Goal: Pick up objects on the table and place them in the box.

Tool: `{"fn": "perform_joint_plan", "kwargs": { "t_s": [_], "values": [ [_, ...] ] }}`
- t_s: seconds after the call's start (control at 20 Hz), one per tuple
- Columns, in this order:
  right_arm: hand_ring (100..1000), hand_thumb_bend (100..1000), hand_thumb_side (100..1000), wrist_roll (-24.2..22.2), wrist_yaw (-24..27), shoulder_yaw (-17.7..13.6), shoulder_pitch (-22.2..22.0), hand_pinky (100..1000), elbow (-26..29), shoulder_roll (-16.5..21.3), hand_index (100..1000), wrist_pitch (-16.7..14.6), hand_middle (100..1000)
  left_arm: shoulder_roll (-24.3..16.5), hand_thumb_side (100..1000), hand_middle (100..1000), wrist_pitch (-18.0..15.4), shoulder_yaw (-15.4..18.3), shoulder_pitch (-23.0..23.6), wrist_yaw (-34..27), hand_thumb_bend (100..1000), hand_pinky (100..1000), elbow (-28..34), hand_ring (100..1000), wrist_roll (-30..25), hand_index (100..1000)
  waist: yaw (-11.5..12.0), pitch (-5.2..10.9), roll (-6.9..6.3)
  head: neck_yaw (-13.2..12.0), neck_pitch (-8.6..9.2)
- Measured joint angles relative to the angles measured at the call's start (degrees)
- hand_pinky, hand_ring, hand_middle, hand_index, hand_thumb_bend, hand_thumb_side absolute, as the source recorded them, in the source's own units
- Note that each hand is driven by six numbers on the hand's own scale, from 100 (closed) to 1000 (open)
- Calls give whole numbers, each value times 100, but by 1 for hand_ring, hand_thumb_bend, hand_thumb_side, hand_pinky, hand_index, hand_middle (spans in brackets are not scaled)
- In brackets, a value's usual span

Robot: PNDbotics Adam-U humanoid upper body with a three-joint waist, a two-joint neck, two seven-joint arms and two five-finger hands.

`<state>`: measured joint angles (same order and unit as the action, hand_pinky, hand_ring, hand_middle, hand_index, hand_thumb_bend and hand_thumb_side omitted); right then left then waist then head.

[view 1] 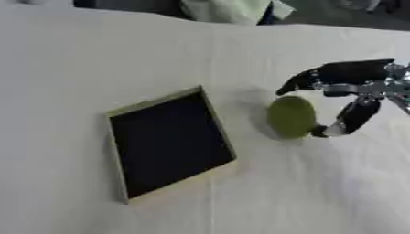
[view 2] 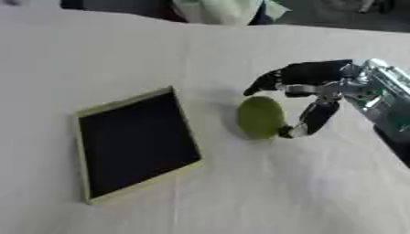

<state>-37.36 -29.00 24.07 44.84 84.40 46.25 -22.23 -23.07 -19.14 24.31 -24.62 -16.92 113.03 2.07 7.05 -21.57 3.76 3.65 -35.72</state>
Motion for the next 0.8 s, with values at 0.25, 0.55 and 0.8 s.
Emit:
{"fn": "perform_joint_plan", "kwargs": {
  "t_s": [0.25,0.55,0.8],
  "values": [
    [912,401,100,6,-176,35,23,899,-246,-164,926,-14,832,3,517,622,2,-21,-3,-22,100,488,-2,683,-18,658,12,0,-7,4,0],
    [824,272,100,288,-255,29,54,838,-414,-274,761,-4,653,6,517,623,4,-22,-6,-25,100,488,-2,684,-29,657,33,0,-7,7,0],
    [767,100,181,772,-160,28,39,780,-305,-272,711,104,588,6,517,623,14,-23,-9,-25,100,488,-2,684,-38,657,34,0,-6,7,0]
  ]
}}
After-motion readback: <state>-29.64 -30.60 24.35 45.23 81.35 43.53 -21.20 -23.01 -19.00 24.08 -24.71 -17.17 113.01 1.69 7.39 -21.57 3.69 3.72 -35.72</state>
